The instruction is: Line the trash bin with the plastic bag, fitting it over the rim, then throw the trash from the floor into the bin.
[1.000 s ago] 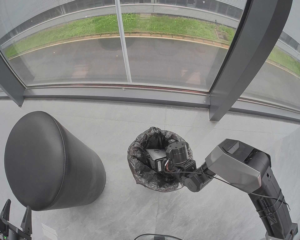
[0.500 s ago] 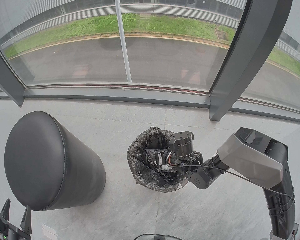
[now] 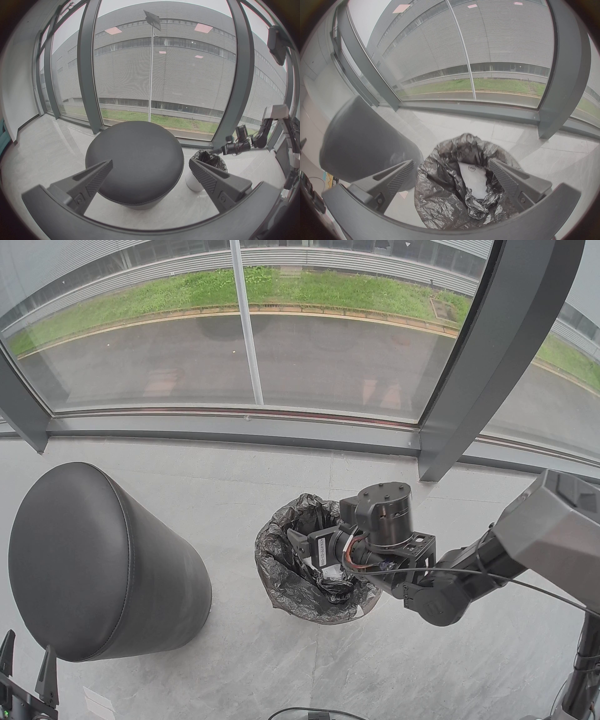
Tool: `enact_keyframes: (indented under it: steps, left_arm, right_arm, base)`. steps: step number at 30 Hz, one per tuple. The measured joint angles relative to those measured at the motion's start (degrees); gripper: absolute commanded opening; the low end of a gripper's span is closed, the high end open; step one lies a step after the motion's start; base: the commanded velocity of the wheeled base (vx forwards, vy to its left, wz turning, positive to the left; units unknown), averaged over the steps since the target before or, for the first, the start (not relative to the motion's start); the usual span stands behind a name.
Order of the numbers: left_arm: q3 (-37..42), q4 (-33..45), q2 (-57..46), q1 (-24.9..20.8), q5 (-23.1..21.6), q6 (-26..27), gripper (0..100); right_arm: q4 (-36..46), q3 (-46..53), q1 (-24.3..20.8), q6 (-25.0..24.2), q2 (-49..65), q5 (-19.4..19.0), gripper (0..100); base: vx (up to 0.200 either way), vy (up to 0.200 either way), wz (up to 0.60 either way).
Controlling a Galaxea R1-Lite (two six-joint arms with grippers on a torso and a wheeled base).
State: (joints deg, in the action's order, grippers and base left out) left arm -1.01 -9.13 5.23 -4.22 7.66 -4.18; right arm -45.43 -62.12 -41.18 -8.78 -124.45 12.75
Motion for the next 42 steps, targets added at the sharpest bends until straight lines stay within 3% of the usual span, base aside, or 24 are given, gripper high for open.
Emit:
enact_keyframes:
  steps: [12,22,30,42]
  left_arm:
    - [0.00,3.56,0.02,0.00,-0.33,2.79,100]
    - [0.00,8.75,0.06,0.00,-7.08,3.75,100]
    - [0.00,9.35,-1.65,2.24,-7.90,3.91,100]
    - [0.00,9.20,-3.97,3.78,-7.66,3.67,100]
  right_arm:
    - [3.56,5.01,0.37,0.20,18.81,-0.94,100]
    - [13.14,7.72,7.61,0.52,38.53,-4.95,100]
    - [14.75,15.26,13.79,2.57,52.38,-5.69,100]
    - [22.35,28.50,16.08,4.13,73.72,-5.72,100]
  base:
    - [0.000,0.000,0.00]
    - [0.000,0.000,0.00]
    - [0.000,0.000,0.00]
    - [0.000,0.000,0.00]
